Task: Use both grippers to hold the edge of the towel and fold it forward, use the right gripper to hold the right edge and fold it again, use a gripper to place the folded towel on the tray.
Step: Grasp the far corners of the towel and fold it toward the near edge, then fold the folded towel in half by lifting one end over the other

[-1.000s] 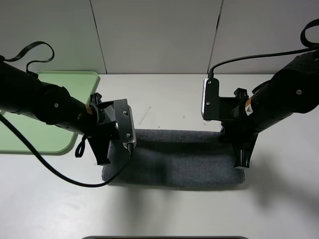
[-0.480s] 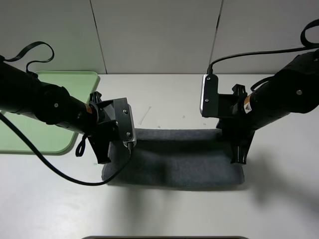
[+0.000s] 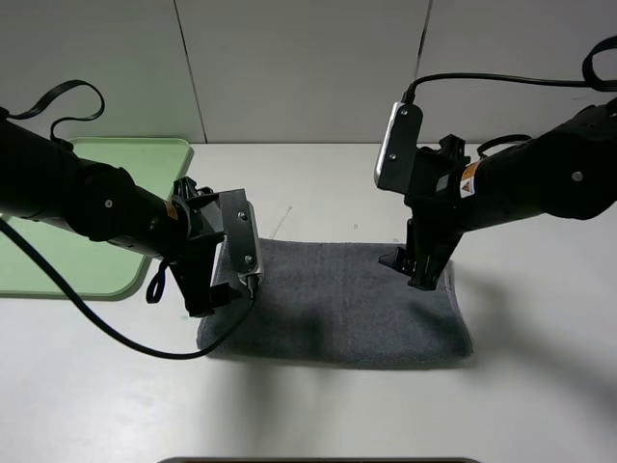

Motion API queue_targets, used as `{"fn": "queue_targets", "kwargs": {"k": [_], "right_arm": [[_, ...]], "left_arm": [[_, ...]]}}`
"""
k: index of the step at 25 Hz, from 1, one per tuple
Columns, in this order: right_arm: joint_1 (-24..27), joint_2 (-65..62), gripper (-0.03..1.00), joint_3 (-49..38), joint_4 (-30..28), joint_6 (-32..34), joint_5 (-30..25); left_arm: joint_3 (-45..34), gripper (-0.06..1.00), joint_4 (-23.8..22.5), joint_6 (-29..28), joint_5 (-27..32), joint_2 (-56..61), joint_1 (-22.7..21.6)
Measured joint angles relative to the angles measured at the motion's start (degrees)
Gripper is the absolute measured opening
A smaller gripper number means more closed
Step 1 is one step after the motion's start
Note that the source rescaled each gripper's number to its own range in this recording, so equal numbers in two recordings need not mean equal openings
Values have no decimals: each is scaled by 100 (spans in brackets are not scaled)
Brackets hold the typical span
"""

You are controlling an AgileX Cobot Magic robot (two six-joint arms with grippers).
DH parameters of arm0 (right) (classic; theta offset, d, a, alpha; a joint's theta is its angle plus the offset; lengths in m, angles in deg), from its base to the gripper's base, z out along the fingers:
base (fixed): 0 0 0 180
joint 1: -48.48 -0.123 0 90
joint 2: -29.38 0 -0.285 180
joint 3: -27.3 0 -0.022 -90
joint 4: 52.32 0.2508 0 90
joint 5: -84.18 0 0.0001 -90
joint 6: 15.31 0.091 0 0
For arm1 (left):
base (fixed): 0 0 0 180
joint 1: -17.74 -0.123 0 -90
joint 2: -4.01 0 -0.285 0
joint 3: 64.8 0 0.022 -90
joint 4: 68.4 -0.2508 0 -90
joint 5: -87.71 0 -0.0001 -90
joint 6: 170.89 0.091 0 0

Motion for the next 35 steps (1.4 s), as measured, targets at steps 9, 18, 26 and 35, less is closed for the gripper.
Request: {"fn": "queue_targets", "kwargs": {"k": [9,18,26,35], "right_arm": [[0,0,100,0,901,0,12],[0,0,100,0,1054,236,-706],[0,-67,100,0,1294,704,-1518],[0,-405,100,0,1380,1673,-2033]], "left_arm": [[0,97,-4,-128,51,10,0],[-4,97,-11,-1259,1051,1069,0],[-6,97,-13,-2371,2484,2844,0],[-11,97,-61,-3815,3685,5040,0]]}}
